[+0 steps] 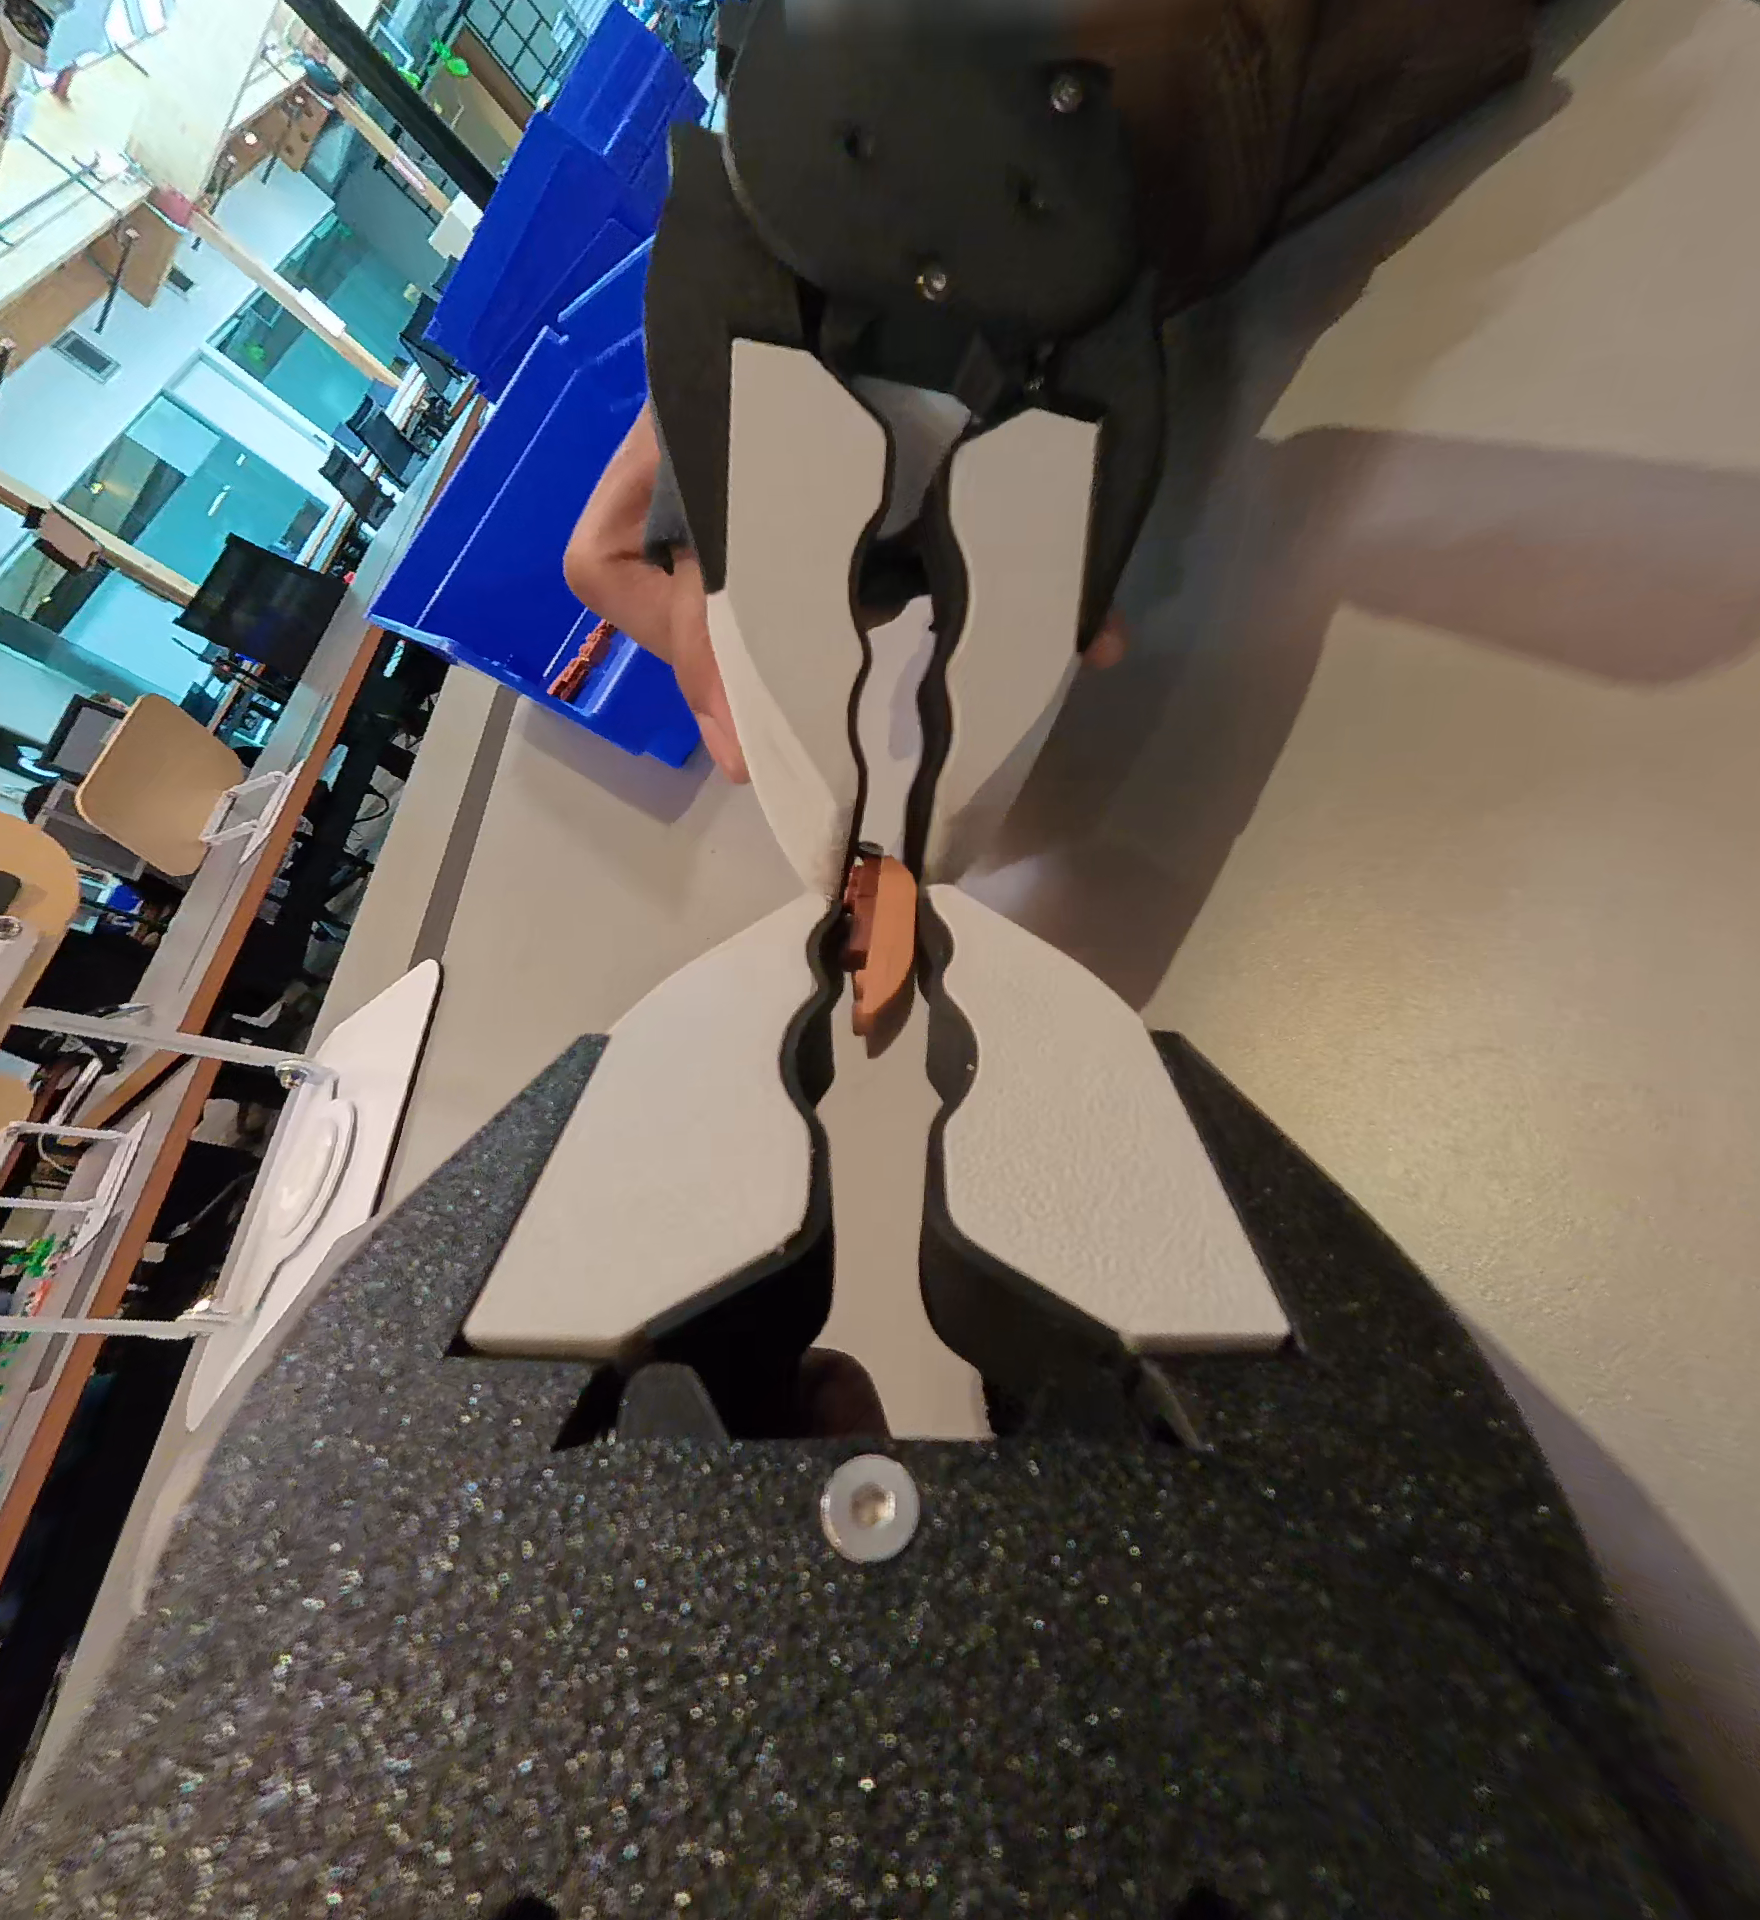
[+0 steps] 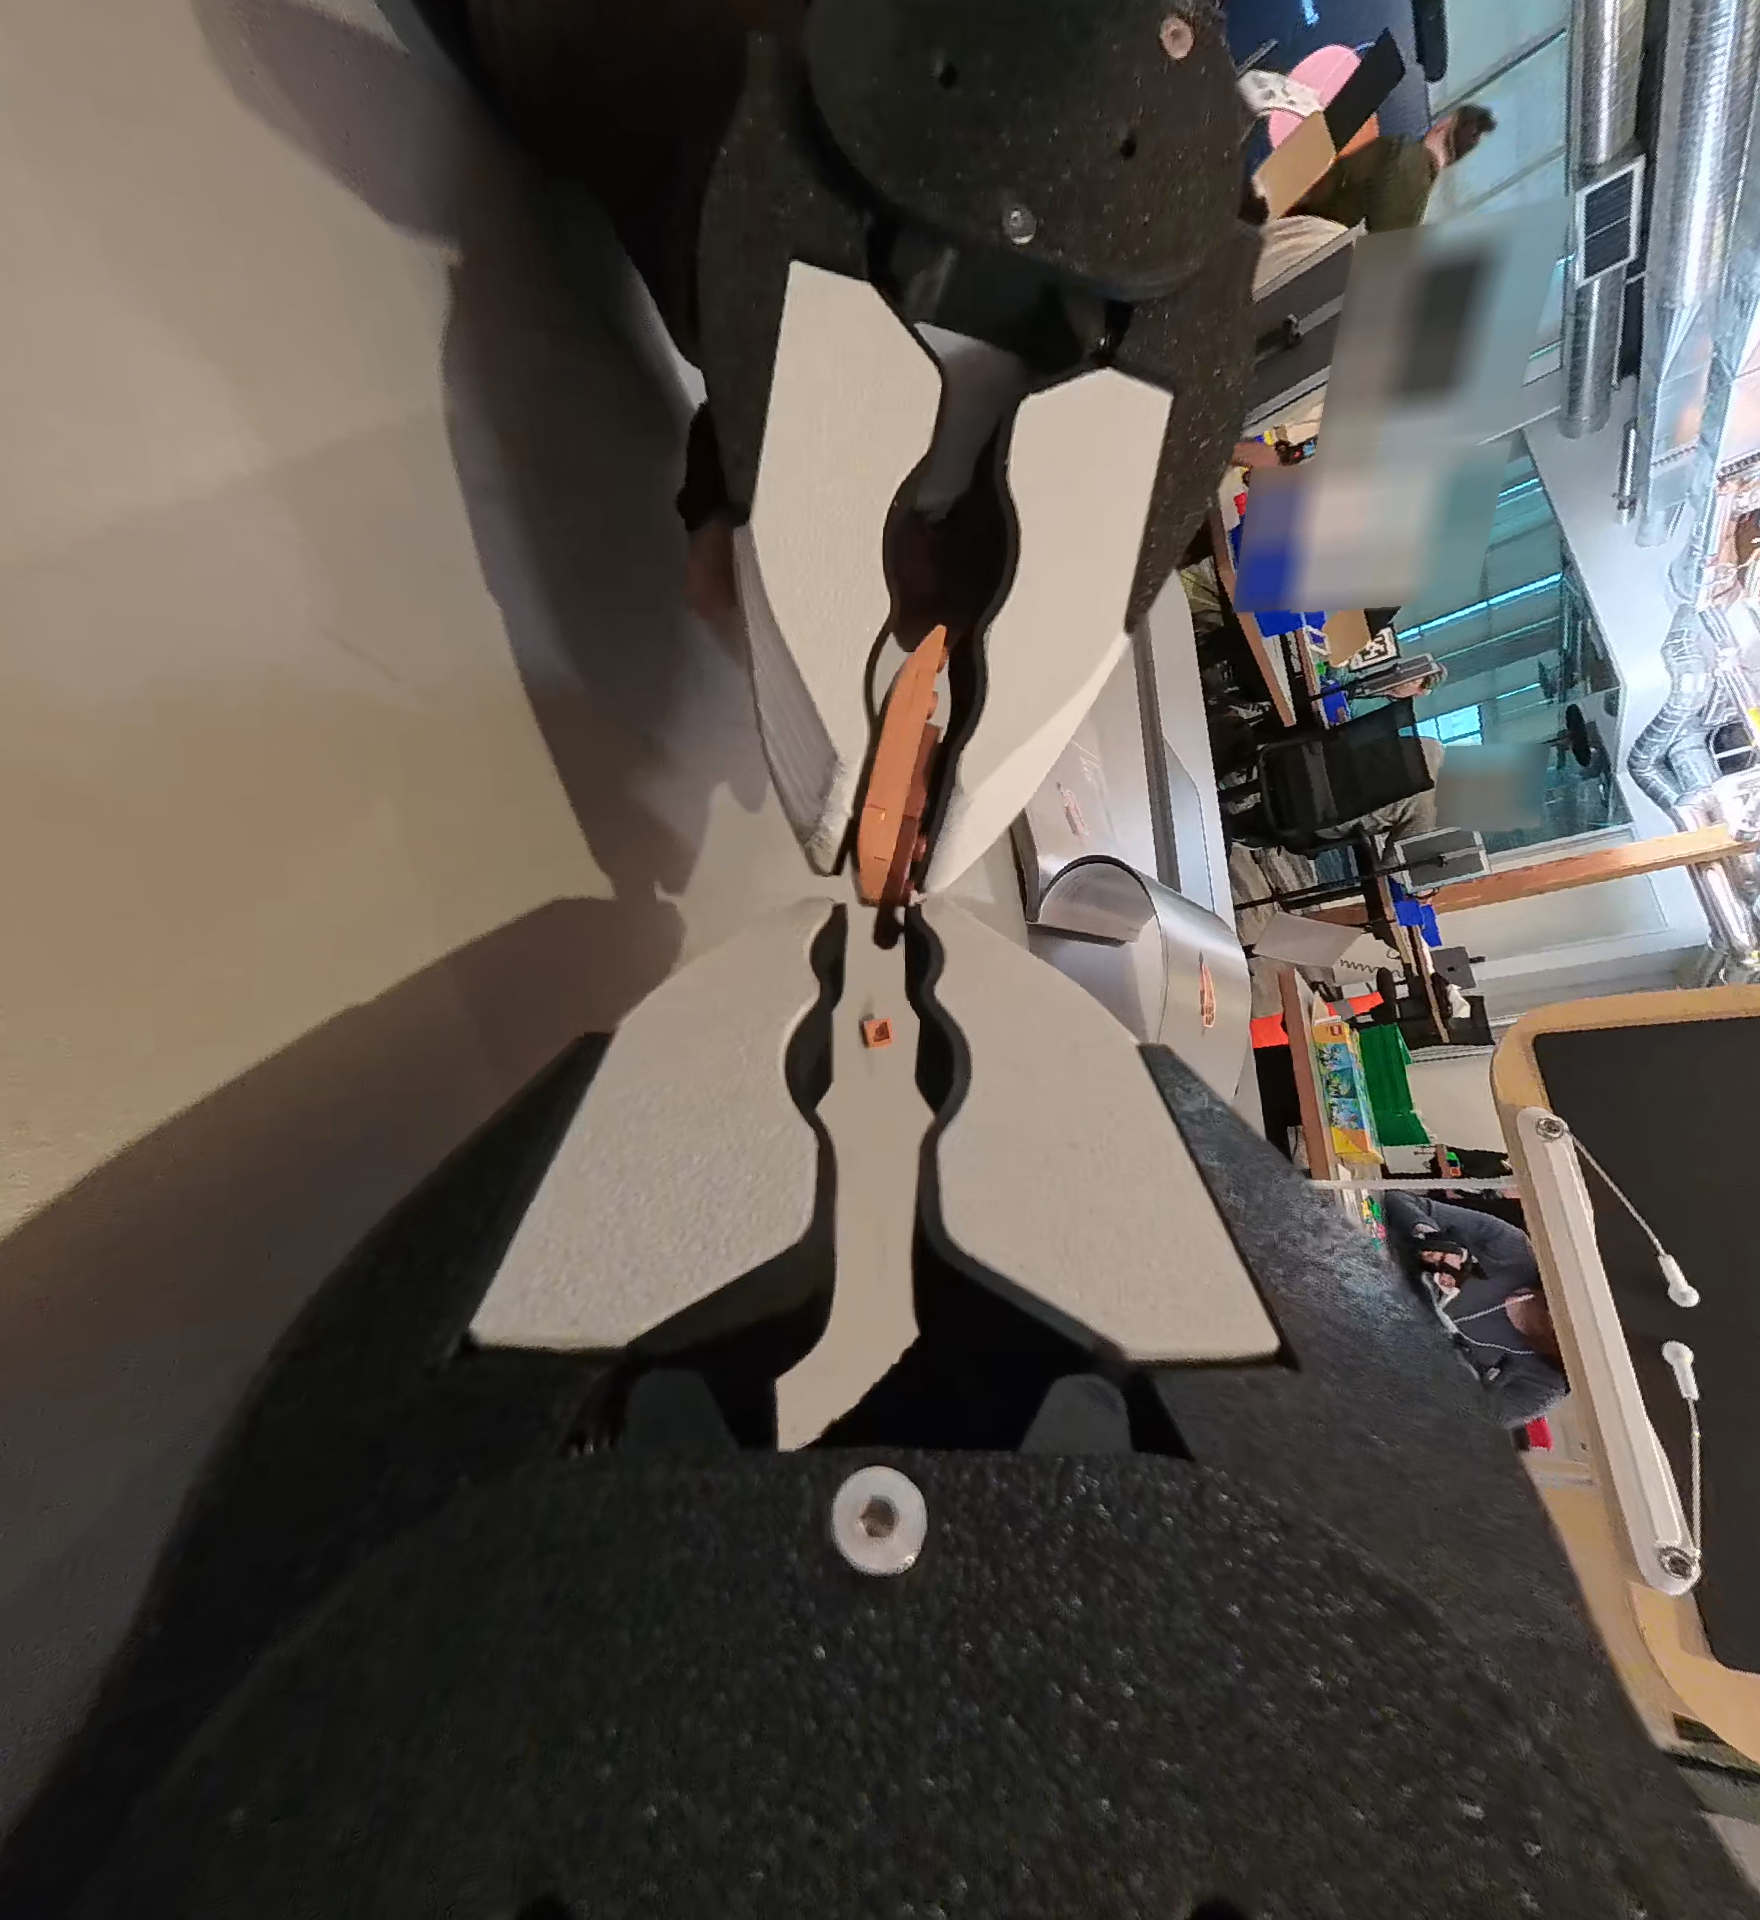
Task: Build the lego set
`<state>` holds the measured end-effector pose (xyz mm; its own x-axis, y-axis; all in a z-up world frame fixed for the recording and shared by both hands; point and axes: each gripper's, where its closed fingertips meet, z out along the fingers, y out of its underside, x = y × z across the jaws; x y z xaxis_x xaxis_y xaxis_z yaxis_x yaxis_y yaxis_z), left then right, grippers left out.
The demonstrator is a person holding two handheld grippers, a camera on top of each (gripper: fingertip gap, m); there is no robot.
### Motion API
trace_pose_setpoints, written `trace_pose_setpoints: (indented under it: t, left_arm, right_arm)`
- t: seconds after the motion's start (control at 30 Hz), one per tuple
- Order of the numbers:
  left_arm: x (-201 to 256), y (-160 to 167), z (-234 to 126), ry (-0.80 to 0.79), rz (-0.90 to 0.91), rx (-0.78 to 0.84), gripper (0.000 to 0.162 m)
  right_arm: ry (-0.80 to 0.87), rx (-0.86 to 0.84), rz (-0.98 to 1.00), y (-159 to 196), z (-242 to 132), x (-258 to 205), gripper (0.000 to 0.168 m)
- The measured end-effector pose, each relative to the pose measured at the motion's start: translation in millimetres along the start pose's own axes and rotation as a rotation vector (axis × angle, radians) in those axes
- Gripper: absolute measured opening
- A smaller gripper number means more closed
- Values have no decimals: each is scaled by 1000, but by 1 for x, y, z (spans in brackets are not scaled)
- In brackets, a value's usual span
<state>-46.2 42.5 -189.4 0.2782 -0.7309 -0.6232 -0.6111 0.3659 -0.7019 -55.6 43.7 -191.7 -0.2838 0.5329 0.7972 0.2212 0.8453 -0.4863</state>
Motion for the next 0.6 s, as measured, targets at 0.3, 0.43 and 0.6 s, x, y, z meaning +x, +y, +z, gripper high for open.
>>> trace_pose_setpoints:
  t: [0.3, 0.43, 0.6]
  left_arm:
    - [-1, 0, 2, -17, 23, -8, 13]
    - [-11, 2, 2, -77, -5, -19, 15]
    - [-12, 4, 1, -73, -40, -20, 20]
  right_arm:
    - [5, 2, 32, 2, 0, 3, 7]
    - [49, -12, 21, 5, -2, 10, 5]
    - [57, -26, 2, 7, 0, 9, 5]
